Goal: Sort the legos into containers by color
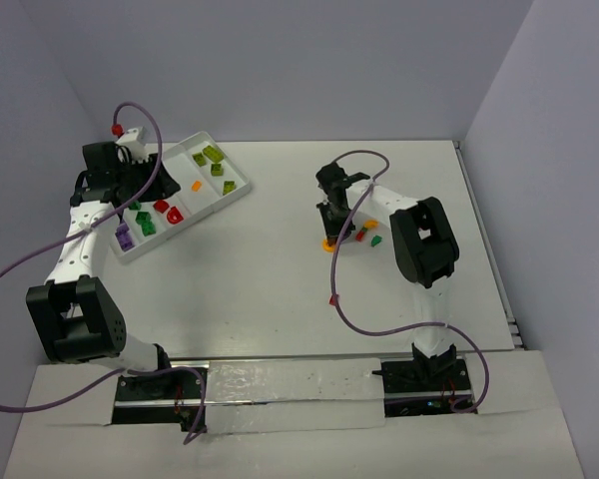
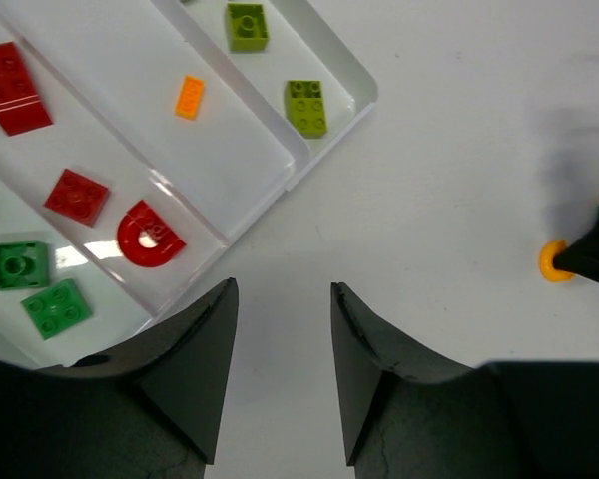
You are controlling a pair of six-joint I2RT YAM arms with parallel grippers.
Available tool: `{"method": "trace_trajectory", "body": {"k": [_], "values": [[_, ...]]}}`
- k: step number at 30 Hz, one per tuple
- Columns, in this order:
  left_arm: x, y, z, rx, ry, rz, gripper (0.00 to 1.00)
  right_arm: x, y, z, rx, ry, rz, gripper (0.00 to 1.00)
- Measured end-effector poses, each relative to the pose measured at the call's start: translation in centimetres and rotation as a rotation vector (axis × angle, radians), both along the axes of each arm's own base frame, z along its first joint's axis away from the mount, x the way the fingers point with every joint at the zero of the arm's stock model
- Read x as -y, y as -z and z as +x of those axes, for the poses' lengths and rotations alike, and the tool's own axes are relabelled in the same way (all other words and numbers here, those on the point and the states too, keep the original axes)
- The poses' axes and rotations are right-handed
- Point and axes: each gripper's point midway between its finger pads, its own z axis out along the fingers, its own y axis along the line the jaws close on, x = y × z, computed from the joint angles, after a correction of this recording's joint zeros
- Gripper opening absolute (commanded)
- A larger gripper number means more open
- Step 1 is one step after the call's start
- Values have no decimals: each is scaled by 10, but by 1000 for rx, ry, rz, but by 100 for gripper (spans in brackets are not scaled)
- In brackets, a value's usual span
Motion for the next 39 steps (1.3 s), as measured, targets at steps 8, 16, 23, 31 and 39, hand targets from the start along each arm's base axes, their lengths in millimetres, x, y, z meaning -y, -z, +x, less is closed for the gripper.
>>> {"method": "trace_trajectory", "body": {"k": [8, 16, 23, 31, 39], "values": [[54, -3, -19, -19, 196, -152, 56, -25, -22, -4, 11, -87, 128, 4], [143, 8, -73, -102, 458, -285, 56, -93, -123, -17, 232, -296, 377, 1], [170, 12, -92, -158, 519, -389, 56, -138, -165, -40, 327, -435, 449, 1], [206, 10, -116, -182, 626, -416, 53, -154, -178, -46, 383, -466, 421, 1], [216, 17, -121, -210, 650, -415, 46, -159, -184, -46, 407, -470, 412, 1]]}}
